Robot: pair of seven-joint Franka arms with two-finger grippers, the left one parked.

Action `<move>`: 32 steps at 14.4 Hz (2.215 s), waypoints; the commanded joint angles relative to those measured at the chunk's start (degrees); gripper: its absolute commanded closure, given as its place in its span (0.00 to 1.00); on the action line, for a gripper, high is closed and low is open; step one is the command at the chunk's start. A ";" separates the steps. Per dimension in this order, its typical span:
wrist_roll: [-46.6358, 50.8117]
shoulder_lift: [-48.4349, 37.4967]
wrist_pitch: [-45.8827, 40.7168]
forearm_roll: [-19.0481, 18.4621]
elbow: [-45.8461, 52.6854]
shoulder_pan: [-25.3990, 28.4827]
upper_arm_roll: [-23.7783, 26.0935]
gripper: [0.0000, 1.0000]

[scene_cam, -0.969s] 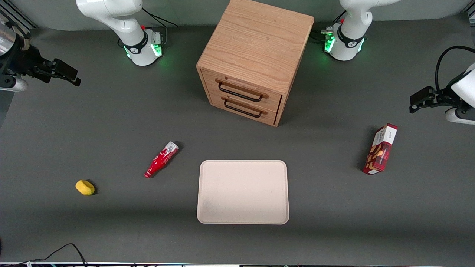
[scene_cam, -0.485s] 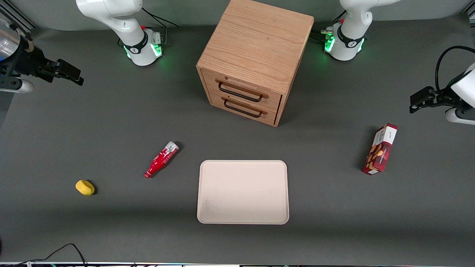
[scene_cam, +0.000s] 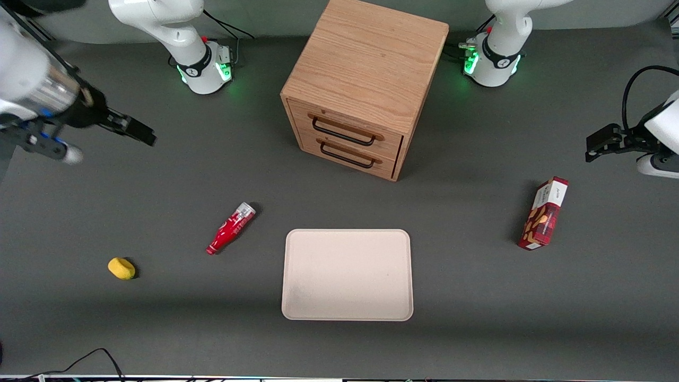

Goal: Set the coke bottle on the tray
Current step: 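Move the right gripper down over the red Coca-Cola bottle lying on its side, then close the right gripper around the bottle's body and lift it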

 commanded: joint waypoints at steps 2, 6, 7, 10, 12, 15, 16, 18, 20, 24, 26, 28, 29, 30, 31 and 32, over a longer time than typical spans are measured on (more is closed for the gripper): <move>12.17 13.87 4.08 1.13 2.56 -0.26 -0.03 0.00; 16.33 18.64 15.40 -1.23 -4.98 0.18 0.32 0.00; 16.33 19.00 18.74 -2.81 -7.79 0.18 0.50 0.00; 16.42 19.96 30.24 -5.37 -15.62 0.19 1.20 0.00; 17.11 22.24 34.66 -6.07 -16.35 0.18 1.20 0.00; 19.93 25.76 40.02 -7.66 -16.70 0.45 1.29 0.00; 20.02 26.55 41.52 -7.66 -16.96 0.45 1.20 0.00; 20.02 27.61 44.07 -7.66 -18.10 0.45 1.20 0.00; 20.02 28.40 46.27 -7.66 -18.98 0.45 1.20 0.00; 20.02 29.63 50.48 -7.75 -20.73 0.54 1.20 0.00; 20.02 29.72 52.17 -7.83 -21.88 0.54 1.20 0.00; 19.93 29.72 52.17 -8.71 -21.88 0.45 1.29 0.53; 19.93 29.72 52.17 -9.06 -21.88 0.53 1.29 0.94; 19.93 29.72 52.17 -9.06 -21.88 0.54 1.29 1.00; 19.93 29.72 52.17 -9.06 -21.88 0.54 1.38 1.00; 19.76 29.64 52.17 -9.06 -21.80 0.54 1.99 1.00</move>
